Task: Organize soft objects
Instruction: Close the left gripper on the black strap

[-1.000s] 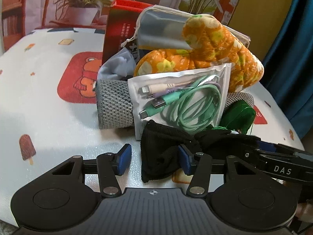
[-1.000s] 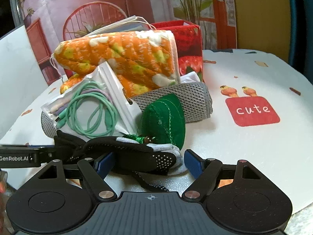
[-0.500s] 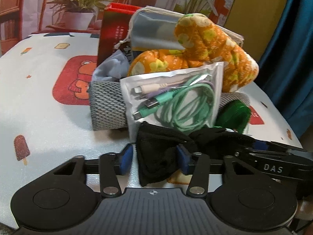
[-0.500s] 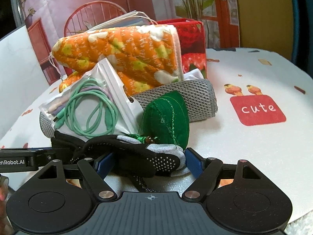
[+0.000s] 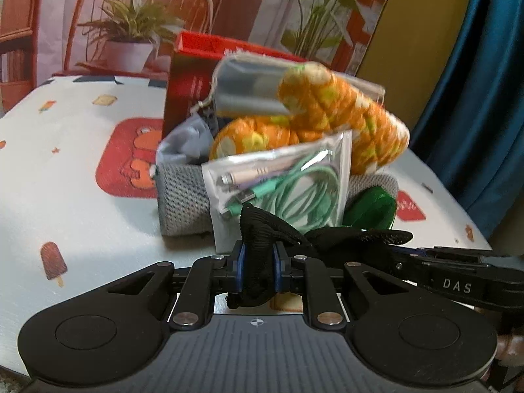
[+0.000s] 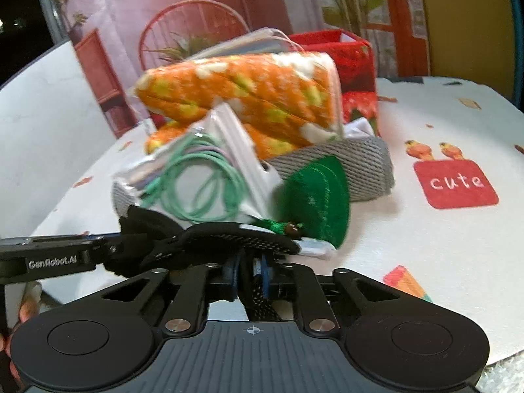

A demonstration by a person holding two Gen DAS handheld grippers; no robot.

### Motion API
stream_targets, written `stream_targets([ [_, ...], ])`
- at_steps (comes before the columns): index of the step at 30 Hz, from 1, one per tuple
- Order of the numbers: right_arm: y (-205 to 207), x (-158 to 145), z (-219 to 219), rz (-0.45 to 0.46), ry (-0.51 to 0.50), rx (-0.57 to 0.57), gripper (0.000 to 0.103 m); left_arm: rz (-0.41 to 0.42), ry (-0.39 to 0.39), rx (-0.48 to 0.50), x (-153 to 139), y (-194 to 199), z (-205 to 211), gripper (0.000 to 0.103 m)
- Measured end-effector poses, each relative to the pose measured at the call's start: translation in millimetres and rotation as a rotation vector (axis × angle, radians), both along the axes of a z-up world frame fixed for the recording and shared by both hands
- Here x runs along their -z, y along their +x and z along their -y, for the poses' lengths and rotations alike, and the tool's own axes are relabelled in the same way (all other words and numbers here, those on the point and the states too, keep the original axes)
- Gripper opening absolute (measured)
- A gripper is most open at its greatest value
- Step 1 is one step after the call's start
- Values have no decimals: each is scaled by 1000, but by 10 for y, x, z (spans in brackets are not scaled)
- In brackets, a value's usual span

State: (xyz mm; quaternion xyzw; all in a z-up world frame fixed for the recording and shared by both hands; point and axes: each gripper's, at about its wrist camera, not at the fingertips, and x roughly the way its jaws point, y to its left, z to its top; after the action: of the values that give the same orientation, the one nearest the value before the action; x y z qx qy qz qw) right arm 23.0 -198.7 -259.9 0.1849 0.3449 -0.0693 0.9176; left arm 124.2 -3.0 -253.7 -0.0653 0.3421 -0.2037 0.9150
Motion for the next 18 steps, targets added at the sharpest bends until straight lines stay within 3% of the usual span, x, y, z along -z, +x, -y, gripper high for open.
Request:
stream_targets([
  [18, -42, -242, -138, 94, -79, -39, 11, 101, -7, -17, -162, -131, -71, 17],
])
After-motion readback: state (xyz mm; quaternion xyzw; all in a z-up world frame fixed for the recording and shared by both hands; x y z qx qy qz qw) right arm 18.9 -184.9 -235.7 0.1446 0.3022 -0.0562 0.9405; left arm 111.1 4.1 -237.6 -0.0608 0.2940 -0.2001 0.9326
